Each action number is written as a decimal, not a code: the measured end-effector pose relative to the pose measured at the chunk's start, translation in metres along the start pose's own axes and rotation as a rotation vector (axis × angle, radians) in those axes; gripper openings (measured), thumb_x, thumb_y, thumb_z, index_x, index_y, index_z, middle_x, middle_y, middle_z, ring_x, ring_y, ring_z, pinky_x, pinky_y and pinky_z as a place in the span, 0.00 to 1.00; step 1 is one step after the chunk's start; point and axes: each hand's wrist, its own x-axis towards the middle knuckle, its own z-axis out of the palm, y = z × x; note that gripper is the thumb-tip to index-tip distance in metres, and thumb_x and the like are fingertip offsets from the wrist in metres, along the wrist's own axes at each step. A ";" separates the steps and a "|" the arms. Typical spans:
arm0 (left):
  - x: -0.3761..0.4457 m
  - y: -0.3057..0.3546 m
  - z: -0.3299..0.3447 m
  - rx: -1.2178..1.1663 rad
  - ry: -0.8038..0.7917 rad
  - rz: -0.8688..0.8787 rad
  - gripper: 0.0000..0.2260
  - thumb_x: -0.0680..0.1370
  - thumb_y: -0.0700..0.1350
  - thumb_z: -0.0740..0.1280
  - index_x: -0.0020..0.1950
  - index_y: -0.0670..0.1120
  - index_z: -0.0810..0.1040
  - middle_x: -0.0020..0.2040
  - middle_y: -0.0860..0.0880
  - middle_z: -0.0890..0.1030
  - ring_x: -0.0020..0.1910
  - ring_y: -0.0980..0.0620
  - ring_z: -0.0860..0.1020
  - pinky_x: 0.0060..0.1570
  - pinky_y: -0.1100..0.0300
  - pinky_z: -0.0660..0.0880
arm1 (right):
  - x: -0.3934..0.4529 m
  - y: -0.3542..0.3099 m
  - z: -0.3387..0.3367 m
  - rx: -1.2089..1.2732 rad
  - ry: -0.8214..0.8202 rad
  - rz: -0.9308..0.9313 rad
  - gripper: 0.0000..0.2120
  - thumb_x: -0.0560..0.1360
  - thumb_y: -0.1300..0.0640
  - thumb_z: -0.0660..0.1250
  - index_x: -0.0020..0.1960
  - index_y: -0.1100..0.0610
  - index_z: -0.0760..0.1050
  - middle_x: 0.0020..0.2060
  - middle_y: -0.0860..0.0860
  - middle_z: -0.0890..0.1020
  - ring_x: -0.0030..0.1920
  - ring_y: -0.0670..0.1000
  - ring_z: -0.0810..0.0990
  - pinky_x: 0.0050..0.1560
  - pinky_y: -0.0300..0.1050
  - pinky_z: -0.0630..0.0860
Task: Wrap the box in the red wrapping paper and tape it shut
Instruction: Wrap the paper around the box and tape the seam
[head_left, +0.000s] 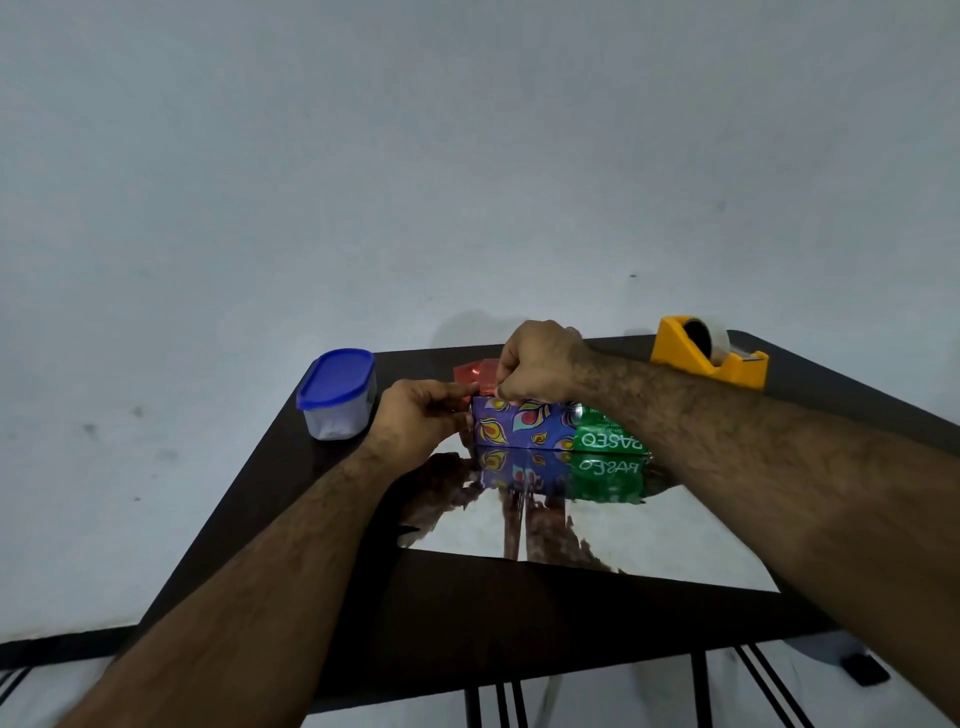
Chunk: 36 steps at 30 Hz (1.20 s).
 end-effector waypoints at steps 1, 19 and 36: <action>-0.001 0.001 0.000 0.002 0.002 0.001 0.16 0.78 0.34 0.75 0.64 0.44 0.86 0.53 0.50 0.88 0.51 0.57 0.87 0.51 0.65 0.83 | 0.000 -0.001 0.000 -0.016 0.005 -0.005 0.04 0.66 0.54 0.79 0.40 0.51 0.86 0.39 0.43 0.85 0.48 0.46 0.82 0.65 0.52 0.72; 0.003 0.063 -0.004 -0.288 0.147 -0.009 0.06 0.78 0.37 0.75 0.50 0.34 0.87 0.40 0.40 0.86 0.36 0.54 0.84 0.37 0.61 0.80 | -0.013 0.019 -0.016 0.400 0.016 -0.051 0.04 0.70 0.55 0.82 0.42 0.50 0.87 0.40 0.44 0.88 0.47 0.43 0.85 0.52 0.44 0.82; 0.011 0.087 -0.008 -0.131 0.024 -0.184 0.05 0.76 0.36 0.74 0.40 0.39 0.87 0.33 0.43 0.83 0.30 0.53 0.78 0.33 0.62 0.75 | -0.018 0.017 -0.035 0.451 -0.003 -0.006 0.06 0.66 0.56 0.82 0.41 0.53 0.89 0.37 0.45 0.88 0.38 0.42 0.83 0.41 0.40 0.80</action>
